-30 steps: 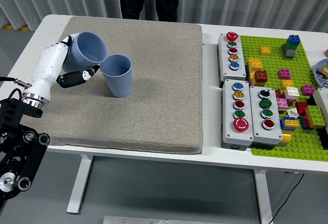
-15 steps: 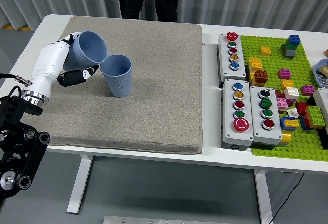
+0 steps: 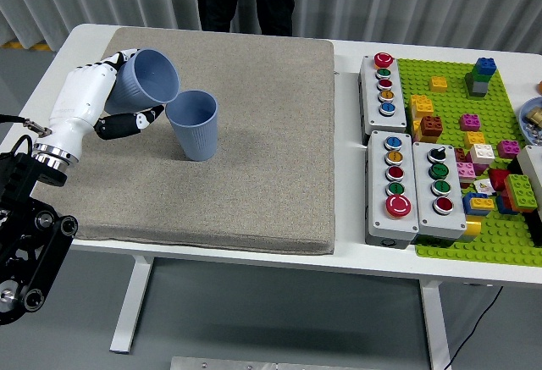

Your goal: Pick cup pour cup place

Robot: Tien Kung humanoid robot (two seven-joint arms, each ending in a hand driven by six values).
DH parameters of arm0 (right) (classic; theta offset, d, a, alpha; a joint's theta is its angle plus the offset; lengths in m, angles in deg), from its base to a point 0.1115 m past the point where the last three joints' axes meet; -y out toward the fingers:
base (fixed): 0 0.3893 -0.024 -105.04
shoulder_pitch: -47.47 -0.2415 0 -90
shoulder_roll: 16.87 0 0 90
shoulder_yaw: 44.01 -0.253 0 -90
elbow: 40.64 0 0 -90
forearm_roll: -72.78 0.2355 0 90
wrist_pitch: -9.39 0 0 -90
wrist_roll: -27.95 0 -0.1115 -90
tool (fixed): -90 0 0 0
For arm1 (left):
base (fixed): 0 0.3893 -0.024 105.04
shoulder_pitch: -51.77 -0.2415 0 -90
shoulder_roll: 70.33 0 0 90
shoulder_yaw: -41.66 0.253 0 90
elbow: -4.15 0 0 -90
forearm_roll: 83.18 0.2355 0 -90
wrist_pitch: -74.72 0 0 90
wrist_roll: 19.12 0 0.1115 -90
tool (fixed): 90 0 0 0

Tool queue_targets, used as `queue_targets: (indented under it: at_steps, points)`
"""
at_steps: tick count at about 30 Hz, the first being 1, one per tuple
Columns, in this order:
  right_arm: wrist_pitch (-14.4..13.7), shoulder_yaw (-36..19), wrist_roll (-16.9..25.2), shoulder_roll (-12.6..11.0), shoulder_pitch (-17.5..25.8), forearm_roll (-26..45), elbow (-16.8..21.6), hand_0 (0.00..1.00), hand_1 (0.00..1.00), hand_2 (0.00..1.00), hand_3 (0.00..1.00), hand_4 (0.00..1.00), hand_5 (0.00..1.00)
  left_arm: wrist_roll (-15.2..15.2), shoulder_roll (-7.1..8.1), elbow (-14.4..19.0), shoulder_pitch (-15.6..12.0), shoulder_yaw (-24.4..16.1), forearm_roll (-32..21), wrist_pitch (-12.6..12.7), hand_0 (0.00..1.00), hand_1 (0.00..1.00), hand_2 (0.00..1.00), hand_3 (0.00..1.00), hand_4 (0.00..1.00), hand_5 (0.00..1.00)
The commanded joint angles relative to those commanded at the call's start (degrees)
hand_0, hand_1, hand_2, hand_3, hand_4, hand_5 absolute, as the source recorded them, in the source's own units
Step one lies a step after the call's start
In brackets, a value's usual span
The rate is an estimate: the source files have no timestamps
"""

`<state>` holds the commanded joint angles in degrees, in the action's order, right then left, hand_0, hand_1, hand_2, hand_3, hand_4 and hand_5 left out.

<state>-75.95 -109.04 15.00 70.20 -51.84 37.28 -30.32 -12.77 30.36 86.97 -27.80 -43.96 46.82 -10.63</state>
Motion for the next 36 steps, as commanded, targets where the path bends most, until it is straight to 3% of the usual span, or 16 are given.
queue_targets:
  at_steps: [4,11,24,36]
  points:
    - [-0.01,-0.02,0.0,0.03,0.03,0.01,0.0,0.684,0.681,0.691,0.65,0.447,0.181,-0.37,1.04,0.13,0.27,1.17,0.0,0.4,0.559,0.626,0.755,0.802,0.618,0.118]
    - [-0.05,0.04,0.03,-0.02,-0.14,0.19,0.0,0.684,0.682,0.691,0.65,0.447,0.18,-1.28,4.65,0.73,1.36,3.86,0.0,1.19,0.56,0.625,0.753,0.8,0.617,0.118]
    - [-0.1,0.01,-0.02,0.1,0.17,0.16,0.0,0.684,0.681,0.691,0.65,0.447,0.181,-2.88,9.23,0.76,2.62,8.24,0.0,2.03,0.558,0.623,0.748,0.8,0.616,0.123]
    - [-0.14,0.12,-0.01,0.15,0.5,0.18,0.0,0.684,0.681,0.691,0.65,0.447,0.18,-6.22,11.72,-0.05,3.84,12.19,0.0,3.56,0.557,0.619,0.745,0.796,0.611,0.126]
